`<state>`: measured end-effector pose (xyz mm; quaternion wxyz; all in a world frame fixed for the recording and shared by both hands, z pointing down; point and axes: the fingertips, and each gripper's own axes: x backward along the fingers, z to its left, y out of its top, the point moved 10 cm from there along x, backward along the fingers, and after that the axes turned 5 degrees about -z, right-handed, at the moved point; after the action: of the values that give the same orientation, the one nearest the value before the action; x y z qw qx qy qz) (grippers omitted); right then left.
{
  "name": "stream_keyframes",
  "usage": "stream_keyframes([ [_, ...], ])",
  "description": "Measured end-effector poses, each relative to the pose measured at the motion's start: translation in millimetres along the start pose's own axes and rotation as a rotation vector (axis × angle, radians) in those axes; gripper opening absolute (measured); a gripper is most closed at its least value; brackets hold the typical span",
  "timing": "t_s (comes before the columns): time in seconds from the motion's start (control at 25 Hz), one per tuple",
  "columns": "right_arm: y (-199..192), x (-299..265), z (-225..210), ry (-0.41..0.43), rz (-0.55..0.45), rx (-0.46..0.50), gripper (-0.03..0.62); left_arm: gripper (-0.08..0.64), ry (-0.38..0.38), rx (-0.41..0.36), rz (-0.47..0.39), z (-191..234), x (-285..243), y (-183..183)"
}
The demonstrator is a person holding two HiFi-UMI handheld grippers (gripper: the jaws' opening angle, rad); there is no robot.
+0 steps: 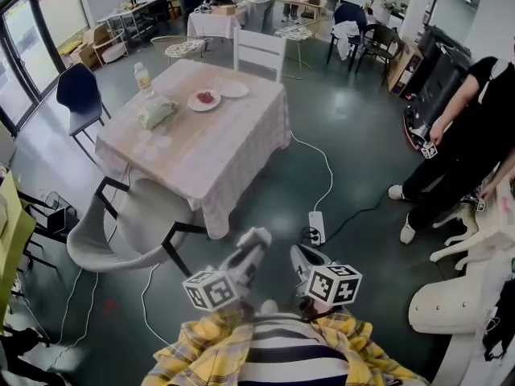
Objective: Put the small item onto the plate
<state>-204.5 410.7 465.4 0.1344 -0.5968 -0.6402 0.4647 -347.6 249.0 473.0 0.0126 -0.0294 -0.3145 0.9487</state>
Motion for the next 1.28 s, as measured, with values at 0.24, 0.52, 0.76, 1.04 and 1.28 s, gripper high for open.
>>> stream_keyframes([
  [0.24,7.1,-10.9,-13.7,0.01,0.019,-0.006,0.002,0.083,0.029,-0.002,0.012,0.4,-15.4,0.6],
  [0.52,29.1,-45.6,-32.0,0.005,0.049,0.004,0.002,0.083,0.031,0.009,0.007,17.0,-50.5,18.4],
  [0.76,59.8,-88.3,-39.9,-0.001,0.071,0.017,0.002,0.083,0.04,0.027,0.014,40.2,-88.7,47.7],
  [1.04,93.4,-146.9,-38.3,0.005,0.085,0.03,0.002,0.083,0.055,0.026,0.001,68.7,-118.3,95.9],
  [1.28,108.5,-191.6,-31.2,0.008,0.1,0.042,0.002,0.083,0.042,0.02,-0.008,92.3,-136.6,130.2],
])
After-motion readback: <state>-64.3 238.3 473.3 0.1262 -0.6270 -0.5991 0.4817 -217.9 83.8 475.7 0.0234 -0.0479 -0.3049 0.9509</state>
